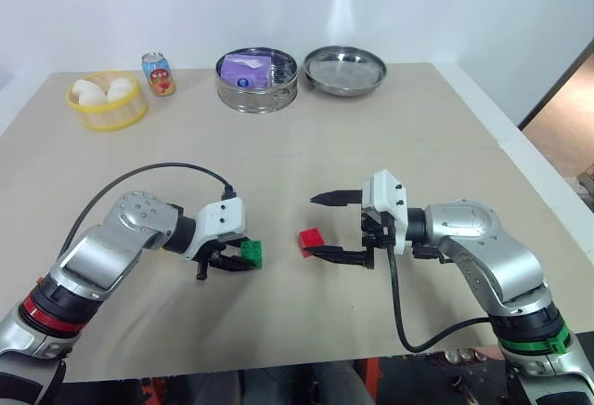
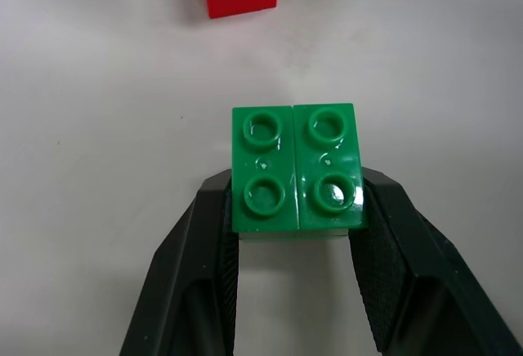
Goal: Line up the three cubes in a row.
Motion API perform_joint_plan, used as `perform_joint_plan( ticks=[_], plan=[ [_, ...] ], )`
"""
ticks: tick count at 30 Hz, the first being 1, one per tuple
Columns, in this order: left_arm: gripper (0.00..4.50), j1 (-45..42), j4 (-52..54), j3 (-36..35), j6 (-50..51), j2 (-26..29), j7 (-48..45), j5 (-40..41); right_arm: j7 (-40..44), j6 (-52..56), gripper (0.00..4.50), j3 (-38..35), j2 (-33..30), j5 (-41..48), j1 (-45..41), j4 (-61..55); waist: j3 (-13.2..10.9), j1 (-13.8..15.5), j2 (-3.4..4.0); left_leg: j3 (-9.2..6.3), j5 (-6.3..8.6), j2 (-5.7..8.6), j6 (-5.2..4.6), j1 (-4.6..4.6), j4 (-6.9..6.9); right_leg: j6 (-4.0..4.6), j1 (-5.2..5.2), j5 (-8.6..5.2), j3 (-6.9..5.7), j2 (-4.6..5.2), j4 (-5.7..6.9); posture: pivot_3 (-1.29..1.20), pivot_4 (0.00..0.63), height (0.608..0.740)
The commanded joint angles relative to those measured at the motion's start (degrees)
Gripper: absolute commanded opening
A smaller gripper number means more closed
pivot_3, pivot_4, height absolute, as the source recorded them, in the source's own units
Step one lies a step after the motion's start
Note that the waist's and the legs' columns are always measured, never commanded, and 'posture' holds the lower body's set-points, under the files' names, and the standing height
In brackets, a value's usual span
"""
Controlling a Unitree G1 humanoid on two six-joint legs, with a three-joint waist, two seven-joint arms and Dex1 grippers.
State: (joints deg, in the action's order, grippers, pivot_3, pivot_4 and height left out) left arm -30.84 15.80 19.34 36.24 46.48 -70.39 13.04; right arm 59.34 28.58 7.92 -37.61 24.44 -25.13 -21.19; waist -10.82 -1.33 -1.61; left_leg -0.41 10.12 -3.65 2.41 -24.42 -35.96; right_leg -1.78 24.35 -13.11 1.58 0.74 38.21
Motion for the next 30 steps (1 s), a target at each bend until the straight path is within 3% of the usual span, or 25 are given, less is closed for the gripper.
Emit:
perform_joint_plan(
  ticks=[1,23,24,27,28,30],
  plan=[
    [1.34,-3.4,-3.2,0.4,-3.3,-1.4,0.1,-1.7,-0.3,-0.5,4.50,-1.0,0.0,0.5,-1.3,-1.0,0.0,0.0,0.00,0.00,0.00,0.00,0.00,0.00,-0.01,0.00,0.00,0.00,0.00,0.00,0.00,0.00,0.150,0.740],
    [1.34,-8.2,-13.2,2.5,-10.2,-4.2,-2.3,-5.8,-1.3,0.8,4.50,-1.1,-0.6,0.9,-1.1,-2.2,0.0,0.0,0.00,0.00,0.00,0.00,-0.01,-0.02,-0.09,-0.14,-0.01,0.11,0.02,-0.02,0.01,0.00,0.150,0.740],
    [2.14,-8.3,-13.4,2.5,-10.4,-4.1,-2.6,-5.9,-1.2,0.8,4.50,-1.0,-0.6,0.8,-1.2,-2.1,0.0,0.0,0.00,0.00,0.00,0.00,-0.01,-0.04,-0.12,-0.14,-0.01,0.11,0.02,-0.01,0.01,0.00,0.150,0.740],
    [2.60,-8.0,-13.1,2.4,-9.9,-3.9,-3.5,-5.6,-1.0,0.6,4.50,-0.9,-0.5,0.8,-1.4,-1.9,0.0,0.0,0.00,0.01,0.00,0.00,-0.01,-0.04,-0.12,-0.15,-0.01,0.11,0.02,-0.01,0.01,0.00,0.150,0.740],
    [3.08,-7.7,-12.4,2.4,-9.5,-3.6,-3.9,-5.3,-0.9,0.6,4.50,-0.8,-0.5,0.8,-1.5,-1.8,0.0,0.0,0.00,0.00,0.00,0.00,-0.01,-0.04,-0.12,-0.15,-0.01,0.11,0.02,-0.02,0.01,0.00,0.150,0.740],
    [3.61,-7.3,-11.7,2.3,-9.0,-3.4,-4.1,-5.1,-0.8,0.5,4.50,-0.7,-0.5,0.7,-1.6,-1.5,0.0,0.0,0.00,-0.01,0.00,0.00,-0.01,-0.04,-0.11,-0.14,-0.01,0.11,0.02,-0.02,0.01,0.00,0.150,0.740]
  ],
)
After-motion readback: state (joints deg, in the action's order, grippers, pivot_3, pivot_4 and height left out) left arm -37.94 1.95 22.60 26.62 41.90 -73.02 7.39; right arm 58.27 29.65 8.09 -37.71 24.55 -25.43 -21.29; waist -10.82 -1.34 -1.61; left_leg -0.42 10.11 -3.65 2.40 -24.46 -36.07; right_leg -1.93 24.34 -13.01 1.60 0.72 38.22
